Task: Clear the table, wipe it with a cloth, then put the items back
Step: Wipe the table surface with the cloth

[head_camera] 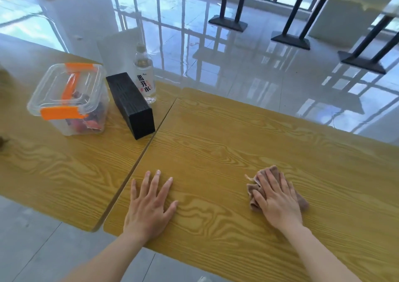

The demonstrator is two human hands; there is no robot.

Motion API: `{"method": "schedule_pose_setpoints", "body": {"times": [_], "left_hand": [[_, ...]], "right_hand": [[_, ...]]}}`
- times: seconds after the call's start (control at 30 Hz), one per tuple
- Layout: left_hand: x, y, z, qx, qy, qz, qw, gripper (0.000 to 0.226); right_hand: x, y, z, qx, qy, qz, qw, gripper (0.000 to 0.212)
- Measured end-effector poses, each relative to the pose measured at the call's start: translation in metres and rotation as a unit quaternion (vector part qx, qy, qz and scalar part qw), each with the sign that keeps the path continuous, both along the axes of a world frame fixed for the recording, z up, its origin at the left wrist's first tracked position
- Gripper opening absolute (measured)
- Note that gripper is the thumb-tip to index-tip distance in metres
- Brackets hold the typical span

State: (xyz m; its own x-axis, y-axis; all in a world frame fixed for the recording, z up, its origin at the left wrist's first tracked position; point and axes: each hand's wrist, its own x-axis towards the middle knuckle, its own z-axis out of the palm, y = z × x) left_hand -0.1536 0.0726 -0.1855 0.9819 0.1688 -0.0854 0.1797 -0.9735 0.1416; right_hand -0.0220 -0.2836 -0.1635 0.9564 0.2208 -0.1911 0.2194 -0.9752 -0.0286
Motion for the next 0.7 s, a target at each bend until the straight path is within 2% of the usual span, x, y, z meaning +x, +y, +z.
{"method": "schedule_pose_setpoints", "body": {"times": [0.07,0.17,0.23,0.33,0.47,0.6,0.7], "left_hand": [[0.001,0.000,0.004,0.002,0.007,-0.002,1.000,0.071],[0.004,-0.012,0.007,-0.012,0.038,0.017,0.999,0.074],[0.015,-0.032,0.012,-0.024,0.051,0.030,0.998,0.081],[0.037,-0.059,0.018,-0.033,0.049,-0.023,0.998,0.087],[0.070,-0.099,0.030,-0.072,0.026,-0.074,0.994,0.087],[0.094,-0.135,0.038,-0.185,0.034,-0.082,0.979,0.073],[0.103,-0.141,0.039,-0.161,0.071,-0.116,0.978,0.072]], "right_hand": [[0.017,-0.004,0.000,0.001,0.009,-0.059,0.998,0.072],[0.010,0.022,-0.004,0.003,0.000,-0.084,0.996,0.077],[0.001,0.047,-0.003,0.021,-0.002,-0.044,0.999,0.078],[-0.010,0.077,-0.001,0.034,0.036,0.059,0.997,0.076],[0.000,0.062,0.006,0.100,0.064,0.119,0.986,0.078],[0.013,0.031,0.023,0.245,0.102,0.102,0.959,0.083],[0.014,0.004,0.032,0.250,0.065,0.072,0.963,0.076]]}}
